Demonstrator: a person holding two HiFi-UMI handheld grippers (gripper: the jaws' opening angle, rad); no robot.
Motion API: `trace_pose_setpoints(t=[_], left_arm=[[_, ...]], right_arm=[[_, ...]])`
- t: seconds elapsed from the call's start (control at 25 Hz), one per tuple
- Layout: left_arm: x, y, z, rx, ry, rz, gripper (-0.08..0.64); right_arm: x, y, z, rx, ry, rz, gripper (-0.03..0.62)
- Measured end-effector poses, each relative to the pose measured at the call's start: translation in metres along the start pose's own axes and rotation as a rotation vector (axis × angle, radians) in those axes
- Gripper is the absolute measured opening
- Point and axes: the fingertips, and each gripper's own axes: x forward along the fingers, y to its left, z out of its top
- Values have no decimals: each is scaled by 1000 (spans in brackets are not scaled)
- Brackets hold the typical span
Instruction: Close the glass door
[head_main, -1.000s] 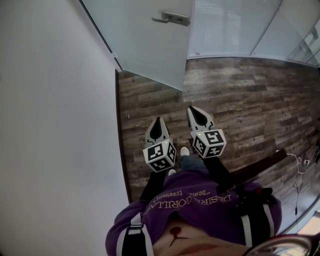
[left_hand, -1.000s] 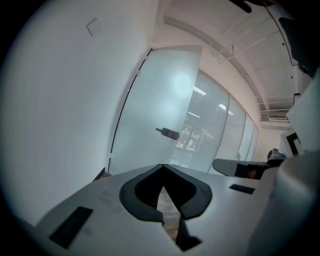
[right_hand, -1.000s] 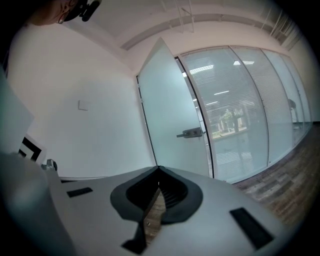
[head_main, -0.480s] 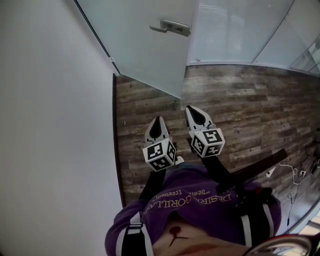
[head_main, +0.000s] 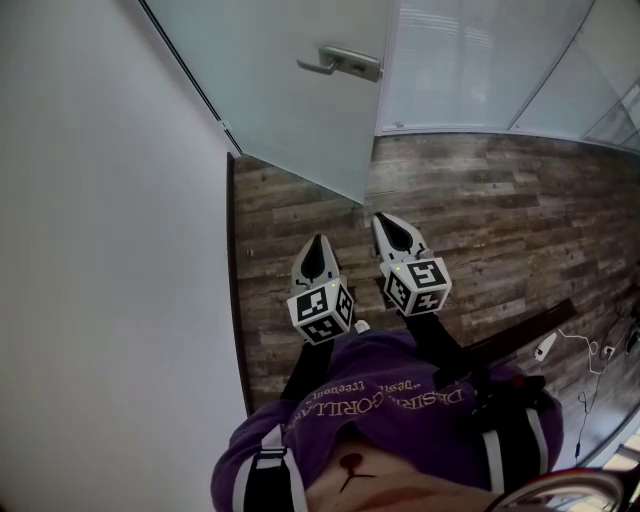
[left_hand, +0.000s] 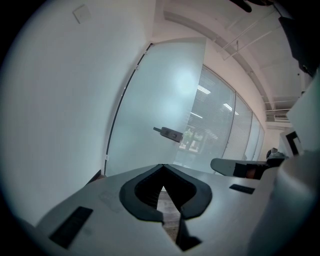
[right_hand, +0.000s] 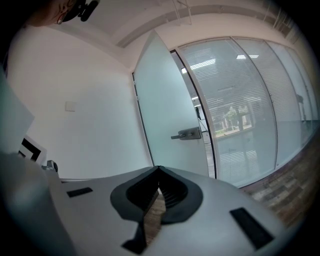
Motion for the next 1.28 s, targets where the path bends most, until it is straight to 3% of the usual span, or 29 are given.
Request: trace_pose_setpoints(t=[0.36, 0.76, 1.28], left_arm=[[26, 21, 7, 4, 24, 0, 2], [100, 55, 63, 38, 9, -66, 0], [165, 88, 85, 40, 40, -114, 1]], right_arm=[[36, 3, -2, 13, 18, 1, -3], [115, 0, 37, 6, -28, -56, -3], [186, -7, 47, 20, -23, -110, -3]])
